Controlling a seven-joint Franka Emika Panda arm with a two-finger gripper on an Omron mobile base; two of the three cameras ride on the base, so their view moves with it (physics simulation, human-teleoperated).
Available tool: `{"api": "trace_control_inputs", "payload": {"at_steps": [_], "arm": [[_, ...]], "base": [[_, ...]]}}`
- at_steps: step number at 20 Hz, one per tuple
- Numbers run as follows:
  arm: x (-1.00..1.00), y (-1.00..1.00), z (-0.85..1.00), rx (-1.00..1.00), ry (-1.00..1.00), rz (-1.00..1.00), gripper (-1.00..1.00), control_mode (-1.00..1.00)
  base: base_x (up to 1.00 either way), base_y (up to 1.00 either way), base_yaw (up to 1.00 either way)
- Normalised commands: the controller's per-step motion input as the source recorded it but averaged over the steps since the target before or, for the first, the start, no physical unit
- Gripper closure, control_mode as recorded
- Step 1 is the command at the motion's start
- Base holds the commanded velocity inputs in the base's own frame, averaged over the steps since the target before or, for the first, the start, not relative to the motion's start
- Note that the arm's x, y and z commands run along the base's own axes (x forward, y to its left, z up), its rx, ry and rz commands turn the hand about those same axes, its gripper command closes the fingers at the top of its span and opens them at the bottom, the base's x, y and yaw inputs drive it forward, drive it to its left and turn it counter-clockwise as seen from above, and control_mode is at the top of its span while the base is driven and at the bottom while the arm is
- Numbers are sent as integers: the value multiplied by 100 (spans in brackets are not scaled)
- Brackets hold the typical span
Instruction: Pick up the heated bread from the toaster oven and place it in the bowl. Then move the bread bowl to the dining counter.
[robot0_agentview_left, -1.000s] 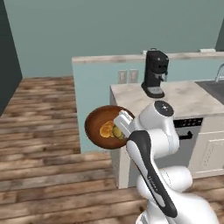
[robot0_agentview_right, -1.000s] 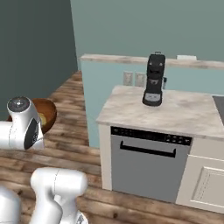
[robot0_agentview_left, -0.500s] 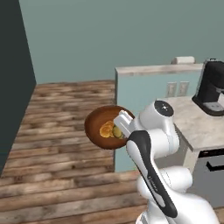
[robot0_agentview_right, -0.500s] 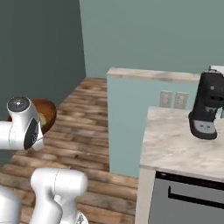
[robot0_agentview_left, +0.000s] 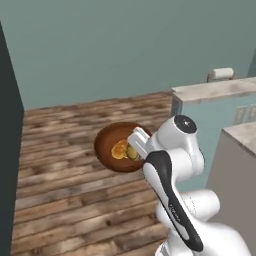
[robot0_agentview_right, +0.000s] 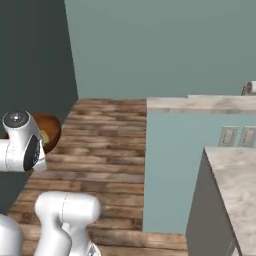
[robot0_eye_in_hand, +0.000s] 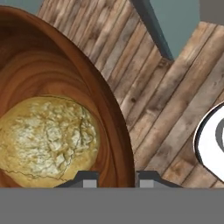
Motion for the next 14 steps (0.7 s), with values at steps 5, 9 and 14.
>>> {"api": "trace_control_inputs", "payload": {"at_steps": [5,9,14], "arm": [[0,0,0,0,0,0,100,100],[0,0,0,0,0,0,100,100],[0,0,0,0,0,0,100,100]], "base": [[100,91,-55],[100,94,-55],[100,93,-56]]}}
